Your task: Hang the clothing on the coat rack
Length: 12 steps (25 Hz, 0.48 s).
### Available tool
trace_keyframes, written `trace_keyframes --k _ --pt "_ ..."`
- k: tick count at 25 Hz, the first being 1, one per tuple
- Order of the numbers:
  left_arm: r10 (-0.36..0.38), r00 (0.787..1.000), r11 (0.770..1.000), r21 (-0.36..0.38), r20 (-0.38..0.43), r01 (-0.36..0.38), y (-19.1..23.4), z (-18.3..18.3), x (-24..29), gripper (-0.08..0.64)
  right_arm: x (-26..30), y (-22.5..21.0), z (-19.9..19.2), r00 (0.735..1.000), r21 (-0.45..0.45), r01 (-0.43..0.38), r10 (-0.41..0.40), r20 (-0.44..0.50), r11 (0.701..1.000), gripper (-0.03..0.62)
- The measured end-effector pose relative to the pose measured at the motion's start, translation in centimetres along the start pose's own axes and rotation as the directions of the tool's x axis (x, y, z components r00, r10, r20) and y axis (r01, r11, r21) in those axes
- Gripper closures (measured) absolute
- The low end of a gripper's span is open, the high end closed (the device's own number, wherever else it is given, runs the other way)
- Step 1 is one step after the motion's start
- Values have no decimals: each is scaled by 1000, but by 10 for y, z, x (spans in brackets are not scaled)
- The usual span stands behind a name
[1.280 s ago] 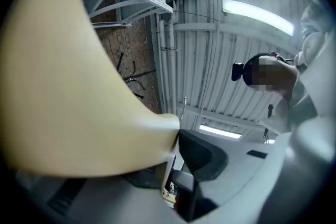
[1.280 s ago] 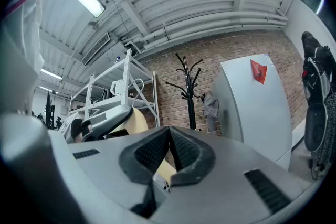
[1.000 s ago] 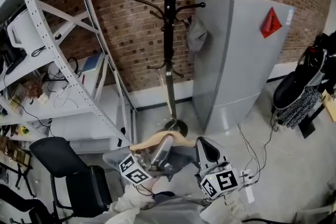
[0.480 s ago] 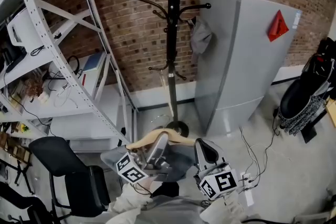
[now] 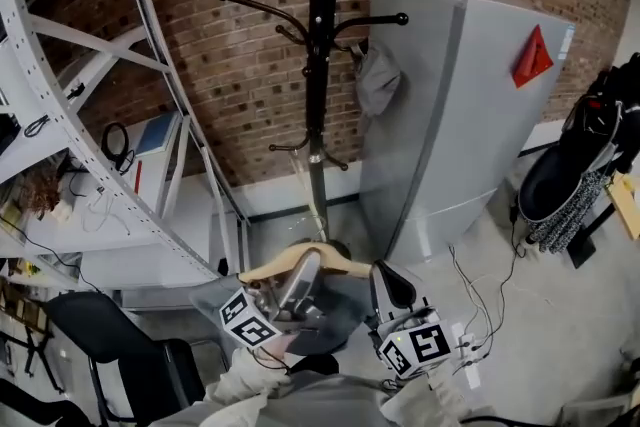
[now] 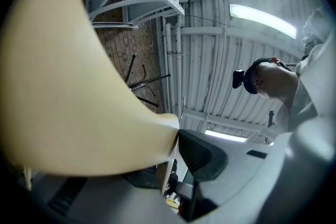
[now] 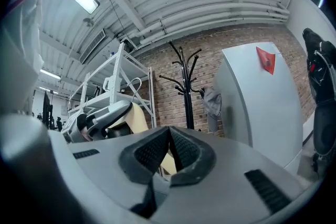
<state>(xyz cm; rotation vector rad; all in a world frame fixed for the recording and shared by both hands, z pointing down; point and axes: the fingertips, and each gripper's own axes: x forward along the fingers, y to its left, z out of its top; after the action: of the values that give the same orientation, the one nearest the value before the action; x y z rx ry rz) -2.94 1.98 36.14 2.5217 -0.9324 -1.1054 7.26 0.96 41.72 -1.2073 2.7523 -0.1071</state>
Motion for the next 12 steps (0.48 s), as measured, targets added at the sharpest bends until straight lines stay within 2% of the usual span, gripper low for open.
trace_keyframes --k 12 --pt "-59 998 997 -44 -20 58 83 30 48 454 97 -28 1 999 6 54 -54 -9 999 568"
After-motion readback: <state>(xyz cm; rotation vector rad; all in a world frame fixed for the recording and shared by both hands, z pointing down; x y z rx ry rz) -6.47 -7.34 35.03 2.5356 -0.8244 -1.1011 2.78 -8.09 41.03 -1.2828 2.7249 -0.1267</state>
